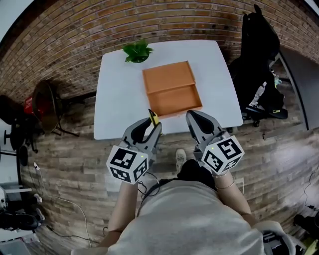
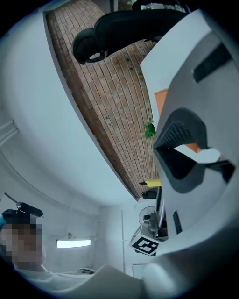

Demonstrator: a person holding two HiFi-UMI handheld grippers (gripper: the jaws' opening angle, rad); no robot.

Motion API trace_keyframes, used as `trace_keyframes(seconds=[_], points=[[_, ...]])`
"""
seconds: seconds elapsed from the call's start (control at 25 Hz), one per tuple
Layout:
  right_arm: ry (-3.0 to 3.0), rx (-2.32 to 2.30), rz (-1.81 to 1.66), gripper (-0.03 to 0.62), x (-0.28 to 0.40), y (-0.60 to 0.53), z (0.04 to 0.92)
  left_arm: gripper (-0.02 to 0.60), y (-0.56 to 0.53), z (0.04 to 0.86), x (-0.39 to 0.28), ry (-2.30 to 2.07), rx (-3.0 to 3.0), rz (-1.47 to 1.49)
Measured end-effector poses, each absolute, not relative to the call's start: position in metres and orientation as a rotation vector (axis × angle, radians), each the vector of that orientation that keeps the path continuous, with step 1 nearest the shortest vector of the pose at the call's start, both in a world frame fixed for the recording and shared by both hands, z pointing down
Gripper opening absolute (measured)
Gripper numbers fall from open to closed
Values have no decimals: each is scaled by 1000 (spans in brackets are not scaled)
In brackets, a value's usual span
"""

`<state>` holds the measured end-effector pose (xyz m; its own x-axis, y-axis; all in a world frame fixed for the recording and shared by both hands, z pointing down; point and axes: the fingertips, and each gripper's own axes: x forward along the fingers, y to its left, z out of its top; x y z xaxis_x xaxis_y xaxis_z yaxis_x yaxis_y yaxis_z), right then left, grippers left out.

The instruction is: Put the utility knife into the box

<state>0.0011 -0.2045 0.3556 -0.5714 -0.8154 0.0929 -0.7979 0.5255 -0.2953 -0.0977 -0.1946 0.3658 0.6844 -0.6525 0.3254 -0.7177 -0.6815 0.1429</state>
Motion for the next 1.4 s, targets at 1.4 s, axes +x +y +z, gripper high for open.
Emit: trace_keyframes(seconds=[1.4], points=[[2691, -1492, -803, -2, 87, -355, 449, 114, -356, 520, -17, -617, 2695, 1645]])
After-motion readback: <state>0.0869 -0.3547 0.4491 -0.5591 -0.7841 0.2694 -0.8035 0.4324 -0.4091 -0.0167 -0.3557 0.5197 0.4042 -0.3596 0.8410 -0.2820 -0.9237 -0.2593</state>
